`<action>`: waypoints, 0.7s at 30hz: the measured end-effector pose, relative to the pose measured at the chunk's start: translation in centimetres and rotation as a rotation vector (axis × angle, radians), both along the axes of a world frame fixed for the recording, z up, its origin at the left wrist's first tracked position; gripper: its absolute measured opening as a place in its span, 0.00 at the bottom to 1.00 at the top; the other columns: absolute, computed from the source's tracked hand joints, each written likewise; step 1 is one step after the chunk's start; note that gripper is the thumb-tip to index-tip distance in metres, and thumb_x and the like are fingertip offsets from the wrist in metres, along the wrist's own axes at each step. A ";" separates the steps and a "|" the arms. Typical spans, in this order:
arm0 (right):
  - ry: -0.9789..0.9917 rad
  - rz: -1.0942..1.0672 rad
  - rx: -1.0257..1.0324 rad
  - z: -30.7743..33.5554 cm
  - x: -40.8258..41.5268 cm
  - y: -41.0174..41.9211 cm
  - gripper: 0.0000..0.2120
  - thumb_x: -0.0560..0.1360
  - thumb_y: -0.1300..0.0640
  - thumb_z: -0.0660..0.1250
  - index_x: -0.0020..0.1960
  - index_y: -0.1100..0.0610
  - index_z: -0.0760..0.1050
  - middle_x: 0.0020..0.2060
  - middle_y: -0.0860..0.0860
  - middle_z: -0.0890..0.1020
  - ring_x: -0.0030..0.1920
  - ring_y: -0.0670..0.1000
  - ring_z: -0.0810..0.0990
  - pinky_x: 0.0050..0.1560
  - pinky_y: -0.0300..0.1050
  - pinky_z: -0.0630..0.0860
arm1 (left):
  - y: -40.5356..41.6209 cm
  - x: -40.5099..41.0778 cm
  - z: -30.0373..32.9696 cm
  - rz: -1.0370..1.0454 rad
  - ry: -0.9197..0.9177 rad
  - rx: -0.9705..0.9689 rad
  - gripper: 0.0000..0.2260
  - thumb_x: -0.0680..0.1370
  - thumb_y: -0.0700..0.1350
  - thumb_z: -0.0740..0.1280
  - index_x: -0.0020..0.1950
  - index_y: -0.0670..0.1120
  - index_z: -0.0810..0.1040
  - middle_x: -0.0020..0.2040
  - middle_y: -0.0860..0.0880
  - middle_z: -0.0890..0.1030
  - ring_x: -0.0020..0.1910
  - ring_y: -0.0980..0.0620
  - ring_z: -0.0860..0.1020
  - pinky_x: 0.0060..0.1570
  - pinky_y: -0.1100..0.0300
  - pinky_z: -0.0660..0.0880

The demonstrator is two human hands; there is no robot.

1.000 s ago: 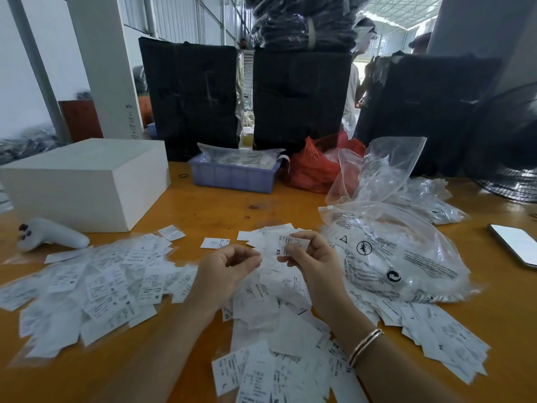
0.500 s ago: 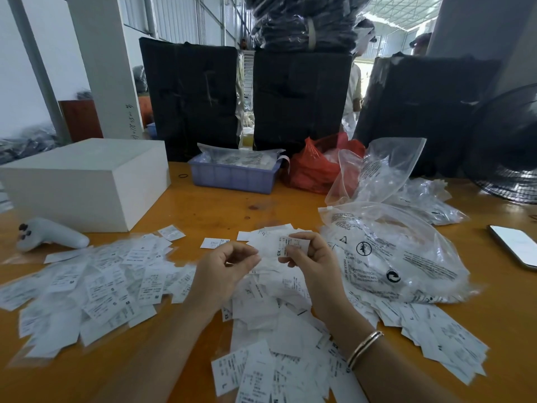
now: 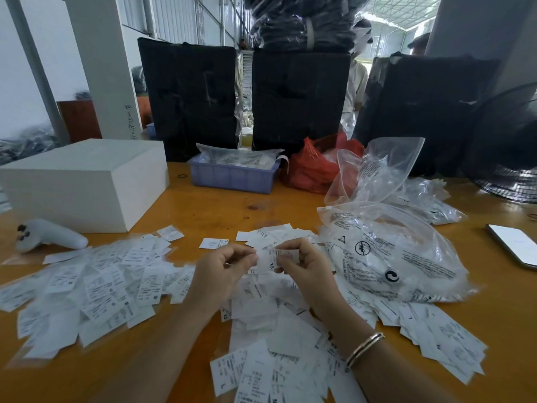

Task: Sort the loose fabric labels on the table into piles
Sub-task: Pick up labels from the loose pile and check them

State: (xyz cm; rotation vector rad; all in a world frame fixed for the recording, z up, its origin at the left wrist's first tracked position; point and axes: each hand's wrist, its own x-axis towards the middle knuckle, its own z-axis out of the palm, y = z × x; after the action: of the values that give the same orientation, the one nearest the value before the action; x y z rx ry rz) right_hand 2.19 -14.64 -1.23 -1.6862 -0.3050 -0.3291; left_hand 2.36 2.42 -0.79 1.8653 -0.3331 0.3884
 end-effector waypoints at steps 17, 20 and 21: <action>-0.005 0.011 0.058 0.2 -0.4 0.4 0.11 0.75 0.67 0.67 0.44 0.51 0.76 0.36 0.47 0.82 0.37 0.49 0.83 0.41 0.44 0.79 | 0.1 0.0 -0.1 0.026 -0.022 -0.013 0.08 0.72 0.43 0.72 0.40 0.57 0.79 0.36 0.60 0.82 0.40 0.67 0.78 0.36 0.76 0.72; -0.009 0.013 -0.050 0.3 -0.7 0.5 0.13 0.75 0.67 0.67 0.43 0.49 0.76 0.36 0.44 0.81 0.36 0.45 0.81 0.37 0.38 0.77 | 0.0 0.0 -0.1 0.014 -0.025 -0.007 0.06 0.72 0.44 0.72 0.41 0.56 0.79 0.38 0.58 0.82 0.41 0.66 0.79 0.37 0.75 0.73; -0.011 0.009 -0.075 0.3 -0.7 0.5 0.13 0.75 0.67 0.67 0.43 0.48 0.76 0.36 0.43 0.80 0.35 0.44 0.81 0.36 0.36 0.76 | 0.0 0.0 0.0 0.009 -0.025 -0.002 0.06 0.73 0.44 0.72 0.42 0.55 0.80 0.38 0.59 0.82 0.41 0.65 0.79 0.37 0.75 0.73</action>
State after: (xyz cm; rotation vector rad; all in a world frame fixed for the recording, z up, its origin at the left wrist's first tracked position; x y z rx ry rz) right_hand 1.48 -14.14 -0.98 -1.7564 -0.3370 -0.3241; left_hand 2.33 2.44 -0.82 1.8617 -0.3415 0.4186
